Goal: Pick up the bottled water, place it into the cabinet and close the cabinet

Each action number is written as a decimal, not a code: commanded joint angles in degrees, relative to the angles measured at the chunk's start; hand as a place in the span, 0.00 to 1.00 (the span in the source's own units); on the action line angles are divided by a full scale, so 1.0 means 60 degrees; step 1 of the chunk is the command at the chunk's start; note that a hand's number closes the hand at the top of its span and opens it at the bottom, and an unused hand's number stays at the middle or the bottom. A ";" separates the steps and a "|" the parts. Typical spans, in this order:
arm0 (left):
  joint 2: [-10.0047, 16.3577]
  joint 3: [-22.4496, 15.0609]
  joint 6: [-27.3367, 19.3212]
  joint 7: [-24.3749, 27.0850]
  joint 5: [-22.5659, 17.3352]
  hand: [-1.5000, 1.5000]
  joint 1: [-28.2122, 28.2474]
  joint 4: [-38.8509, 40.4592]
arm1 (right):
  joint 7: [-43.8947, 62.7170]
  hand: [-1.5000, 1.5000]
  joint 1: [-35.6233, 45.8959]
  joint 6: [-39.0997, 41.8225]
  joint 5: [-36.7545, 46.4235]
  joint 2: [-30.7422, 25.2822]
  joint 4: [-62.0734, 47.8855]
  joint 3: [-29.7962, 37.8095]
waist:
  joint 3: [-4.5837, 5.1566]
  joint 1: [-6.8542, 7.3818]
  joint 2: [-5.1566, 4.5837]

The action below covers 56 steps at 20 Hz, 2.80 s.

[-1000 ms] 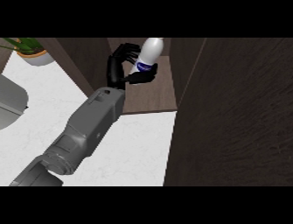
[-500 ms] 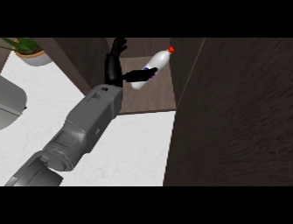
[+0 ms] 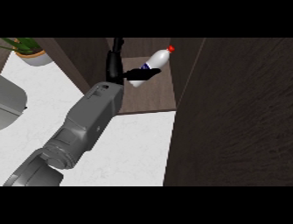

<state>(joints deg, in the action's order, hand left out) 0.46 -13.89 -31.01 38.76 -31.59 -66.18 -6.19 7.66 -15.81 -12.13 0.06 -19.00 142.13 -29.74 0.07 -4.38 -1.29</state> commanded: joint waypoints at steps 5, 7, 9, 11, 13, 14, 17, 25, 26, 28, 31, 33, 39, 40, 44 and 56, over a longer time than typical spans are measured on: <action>-0.0074 0.0241 0.1706 0.0503 -0.0265 0.00 0.0065 -0.0919 | -0.0262 0.00 -0.0384 0.0204 -0.0300 -0.0048 0.0209 0.0236 | -0.0012 0.0079 0.0083; -0.0074 0.0251 0.2966 0.0564 -0.0210 0.00 0.0110 -0.0938 | 0.0392 0.00 -0.0223 0.0192 -0.0416 -0.0238 0.0797 0.0578 | -0.0002 0.0201 0.0076; -0.0075 0.0127 0.2933 0.0119 -0.0367 0.00 -0.0070 -0.1285 | -0.0011 0.00 -0.0067 0.0241 -0.0326 0.0021 0.0223 0.0398 | -0.0011 0.0201 0.0116; -0.0075 0.0237 0.3014 0.0113 -0.0633 0.00 -0.0071 -0.1431 | 0.0309 0.00 -0.0255 0.0344 -0.0481 -0.0231 0.0713 0.0744 | -0.0010 0.0154 0.0110; -0.0076 -0.0200 0.3047 0.0121 -0.0783 0.00 0.0650 -0.2170 | 0.0046 0.00 -0.0388 0.0319 -0.0238 -0.0026 0.0526 0.0505 | -0.0012 0.0286 0.0180; -0.0076 0.0008 0.3325 0.0198 -0.0715 0.00 0.0472 -0.1930 | 0.0344 0.00 -0.0574 0.0533 -0.0551 -0.0381 0.1037 0.0888 | -0.0011 0.0321 0.0163; -0.0076 -0.0298 0.3353 -0.0381 -0.0959 0.00 0.1158 -0.3053 | 0.0623 0.00 -0.0186 0.0084 0.0285 0.0109 0.0790 0.0200 | -0.0006 0.0608 0.0257; 0.0115 -0.1288 0.2664 -0.1529 -0.0722 1.00 0.3509 -0.6565 | 0.0497 0.00 -0.0520 0.0298 0.0024 -0.0111 0.0870 0.0752 | -0.0014 0.0847 0.0310; -0.0071 -0.1633 0.2572 -0.1059 -0.0810 1.00 0.4270 -0.6943 | 0.0498 0.00 -0.0781 0.0359 0.0237 -0.0225 0.1084 0.0338 | -0.0011 0.0838 0.0336; 0.0604 -0.1703 0.2672 -0.1880 -0.0785 1.00 0.4828 -0.8082 | 0.0101 0.00 -0.0876 0.0541 0.0586 -0.0516 0.0689 0.0255 | -0.0015 0.0991 0.0402; 0.0658 -0.2085 0.2413 -0.1816 -0.0548 1.00 0.5813 -0.8946 | 0.0879 1.00 -0.0280 0.0774 0.0980 -0.0964 0.0778 -0.0085 | -0.0003 0.0987 0.0365; 0.1039 -0.2217 0.2583 -0.1902 -0.0499 1.00 0.6394 -0.9592 | 0.1038 1.00 0.0472 0.1046 0.0814 -0.1038 0.0150 -0.0153 | -0.0001 0.1072 0.0320; 0.1628 -0.2768 0.2044 -0.1730 -0.0025 1.00 0.8669 -1.1889 | 0.3008 1.00 0.1209 0.1012 0.0888 -0.0718 0.0825 -0.1700 | 0.0007 0.0942 0.0288; 0.2208 -0.2695 0.1858 -0.2190 -0.0048 1.00 0.9123 -1.2972 | 0.2486 1.00 0.0538 0.1151 0.0694 -0.0972 0.0819 -0.1645 | -0.0010 0.0898 0.0310; 0.3128 -0.2462 0.2032 -0.2403 -0.0147 1.00 1.0367 -1.4755 | 0.3336 1.00 0.1867 0.0594 0.1198 0.0357 0.0115 -0.2724 | -0.0003 0.0923 0.0288; 0.4079 -0.1082 0.3265 -0.1809 -0.0843 1.00 1.2169 -1.5403 | 0.5326 1.00 0.5135 -0.0252 0.2024 0.3104 -0.1998 -0.4840 | 0.0017 0.0900 0.0262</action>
<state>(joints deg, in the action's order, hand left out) 23.70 -22.80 -13.52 26.94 -35.28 4.44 -98.24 37.44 7.72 -10.05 8.58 -7.12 135.28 -50.46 0.13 1.08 0.29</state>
